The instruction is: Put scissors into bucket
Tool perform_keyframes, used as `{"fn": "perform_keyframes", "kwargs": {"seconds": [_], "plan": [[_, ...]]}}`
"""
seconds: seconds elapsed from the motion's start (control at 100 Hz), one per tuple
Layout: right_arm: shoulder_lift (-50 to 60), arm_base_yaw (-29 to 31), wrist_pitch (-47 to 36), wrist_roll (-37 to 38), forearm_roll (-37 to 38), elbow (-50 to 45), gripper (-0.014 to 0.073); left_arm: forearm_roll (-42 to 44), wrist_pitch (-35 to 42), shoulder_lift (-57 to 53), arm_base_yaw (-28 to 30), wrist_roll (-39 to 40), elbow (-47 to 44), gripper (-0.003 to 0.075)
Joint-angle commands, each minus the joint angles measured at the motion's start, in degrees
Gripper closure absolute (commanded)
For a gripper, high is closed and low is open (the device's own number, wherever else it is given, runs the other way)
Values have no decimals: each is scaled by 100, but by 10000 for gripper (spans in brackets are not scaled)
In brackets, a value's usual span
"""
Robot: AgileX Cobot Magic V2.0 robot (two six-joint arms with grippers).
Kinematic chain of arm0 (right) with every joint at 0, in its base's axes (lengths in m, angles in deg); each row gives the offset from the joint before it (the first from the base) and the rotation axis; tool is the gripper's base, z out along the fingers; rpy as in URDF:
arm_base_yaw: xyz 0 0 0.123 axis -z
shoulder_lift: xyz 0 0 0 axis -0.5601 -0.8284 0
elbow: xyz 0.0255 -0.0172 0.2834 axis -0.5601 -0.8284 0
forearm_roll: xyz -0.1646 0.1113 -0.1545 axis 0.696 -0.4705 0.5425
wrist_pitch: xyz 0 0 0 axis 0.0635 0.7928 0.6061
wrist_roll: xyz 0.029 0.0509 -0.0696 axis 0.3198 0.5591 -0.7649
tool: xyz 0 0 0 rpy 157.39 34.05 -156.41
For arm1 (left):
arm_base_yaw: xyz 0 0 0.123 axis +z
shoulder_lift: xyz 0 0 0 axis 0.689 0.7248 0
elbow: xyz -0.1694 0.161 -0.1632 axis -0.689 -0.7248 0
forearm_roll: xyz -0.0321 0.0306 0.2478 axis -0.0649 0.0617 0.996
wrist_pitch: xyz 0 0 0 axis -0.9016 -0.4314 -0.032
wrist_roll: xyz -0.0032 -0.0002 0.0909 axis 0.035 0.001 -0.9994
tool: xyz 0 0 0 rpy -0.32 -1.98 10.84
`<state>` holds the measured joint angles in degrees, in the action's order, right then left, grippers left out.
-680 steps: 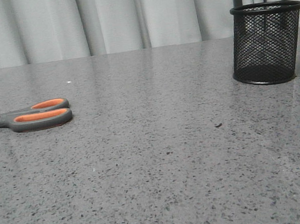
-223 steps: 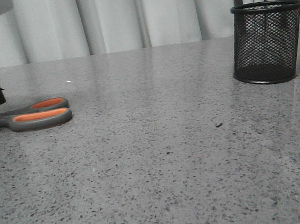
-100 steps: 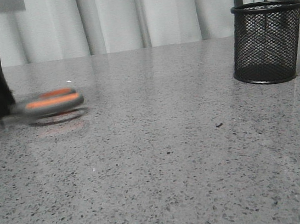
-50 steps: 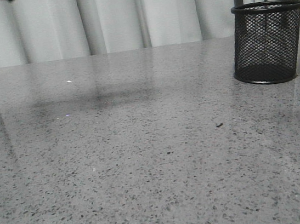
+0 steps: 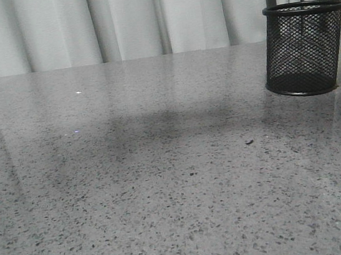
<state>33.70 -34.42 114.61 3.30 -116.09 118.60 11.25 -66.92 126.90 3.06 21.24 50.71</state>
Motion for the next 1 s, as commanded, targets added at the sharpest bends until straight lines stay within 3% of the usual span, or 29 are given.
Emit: {"fn": "perform_keyframes", "kwargs": {"seconds": [0.0, 0.37, 0.49, 0.63, 0.72, 0.89, 0.99], "plan": [[-154, -1, 74, -288, -555, 202, 78, 56, 498, -233, -296, 219, 241, 741], [-656, -1, 439, -823, -1057, 202, 105, 148, 929, -187, -700, 443, 249, 741], [-736, -1, 536, -990, -1087, 205, 316, 140, 967, -187, -699, 443, 249, 741], [-768, -1, 550, -1098, -1103, 205, 671, -65, 889, -187, -699, 443, 249, 727], [-768, -1, 561, -1119, -1103, 205, 662, -97, 753, -187, -699, 443, 249, 631], [-768, -1, 561, -1119, -1103, 226, 662, -97, 763, -187, -639, 670, 249, 299], [-768, -1, 513, -1119, -873, 421, 662, -97, 782, -187, -420, 1051, 273, 260]]}}
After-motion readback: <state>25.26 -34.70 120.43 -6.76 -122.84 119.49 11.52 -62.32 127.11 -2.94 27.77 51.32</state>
